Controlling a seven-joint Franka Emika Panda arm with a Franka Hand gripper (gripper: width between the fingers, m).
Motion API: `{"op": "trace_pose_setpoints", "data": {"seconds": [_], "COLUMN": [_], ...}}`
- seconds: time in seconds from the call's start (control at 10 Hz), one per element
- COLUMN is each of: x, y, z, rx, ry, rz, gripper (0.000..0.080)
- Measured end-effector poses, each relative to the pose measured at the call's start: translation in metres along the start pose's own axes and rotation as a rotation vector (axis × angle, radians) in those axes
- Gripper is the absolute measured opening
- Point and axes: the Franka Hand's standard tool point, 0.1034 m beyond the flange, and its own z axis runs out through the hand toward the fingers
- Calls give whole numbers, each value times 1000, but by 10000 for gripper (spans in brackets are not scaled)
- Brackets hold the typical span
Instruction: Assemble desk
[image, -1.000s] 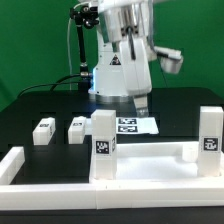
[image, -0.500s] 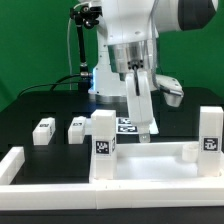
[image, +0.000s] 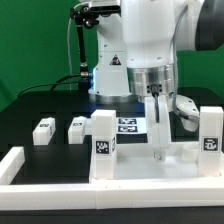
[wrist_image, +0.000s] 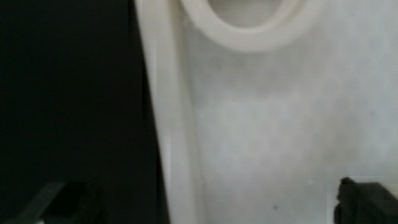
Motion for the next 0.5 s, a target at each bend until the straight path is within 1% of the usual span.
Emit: {"op": "trace_pose_setpoints", "data": {"seconds": [0.1,0.3,0.5], "x": [-3,-2,-2], "y": [1,1,1], "z": [3,3,3], "rx": [-12,-11,-11], "ry": [-1,-1,-1], "rz": [-2,0,0], "gripper": [649,649,388]}}
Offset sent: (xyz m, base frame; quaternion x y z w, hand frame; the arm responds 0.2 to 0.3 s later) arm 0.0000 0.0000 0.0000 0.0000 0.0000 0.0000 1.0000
